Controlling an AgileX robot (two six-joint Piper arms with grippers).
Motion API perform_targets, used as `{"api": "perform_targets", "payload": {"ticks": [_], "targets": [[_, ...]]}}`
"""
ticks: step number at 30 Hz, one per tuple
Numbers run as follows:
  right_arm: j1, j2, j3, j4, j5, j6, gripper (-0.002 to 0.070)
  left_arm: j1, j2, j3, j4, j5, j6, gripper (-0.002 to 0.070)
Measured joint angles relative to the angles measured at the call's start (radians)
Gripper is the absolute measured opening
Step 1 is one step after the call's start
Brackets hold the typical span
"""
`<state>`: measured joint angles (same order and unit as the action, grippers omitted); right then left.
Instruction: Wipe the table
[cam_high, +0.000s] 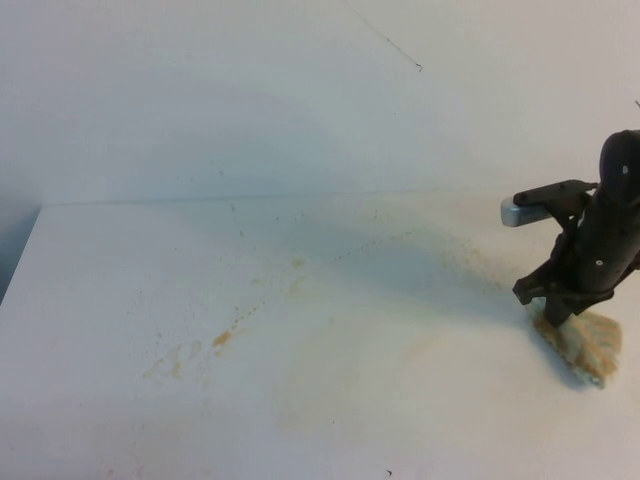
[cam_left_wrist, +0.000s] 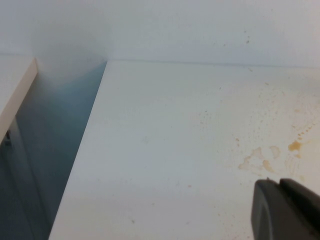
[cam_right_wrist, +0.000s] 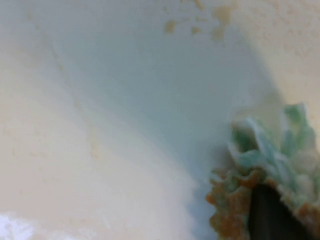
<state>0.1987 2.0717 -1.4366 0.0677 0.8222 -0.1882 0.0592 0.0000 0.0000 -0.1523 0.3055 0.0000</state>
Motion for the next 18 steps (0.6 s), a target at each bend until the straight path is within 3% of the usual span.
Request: {"api": "perform_targets", "payload": {"ticks": [6,8,10,15,18], "targets": [[-0.012,-0.018,0.016,-0.002,-0.002,-0.004,0.0039,0.000,0.000,0.000,0.000,0.000,0.000,0.0000],[-0.012,-0.018,0.017,0.002,-0.002,-0.004,0.0071,0.000,0.000,0.000,0.000,0.000,0.000,0.0000],[-0.012,-0.018,0.017,0.002,0.000,-0.004,0.0136,0.000,0.000,0.000,0.000,0.000,0.000,0.0000],[-0.012,-0.018,0.017,0.002,0.040,0.005,0.0400,0.000,0.000,0.000,0.000,0.000,0.000,0.0000],[-0.012,-0.030,0.017,0.000,0.063,0.018,0.0456,0.000,0.000,0.000,0.000,0.000,0.000,0.0000]]}}
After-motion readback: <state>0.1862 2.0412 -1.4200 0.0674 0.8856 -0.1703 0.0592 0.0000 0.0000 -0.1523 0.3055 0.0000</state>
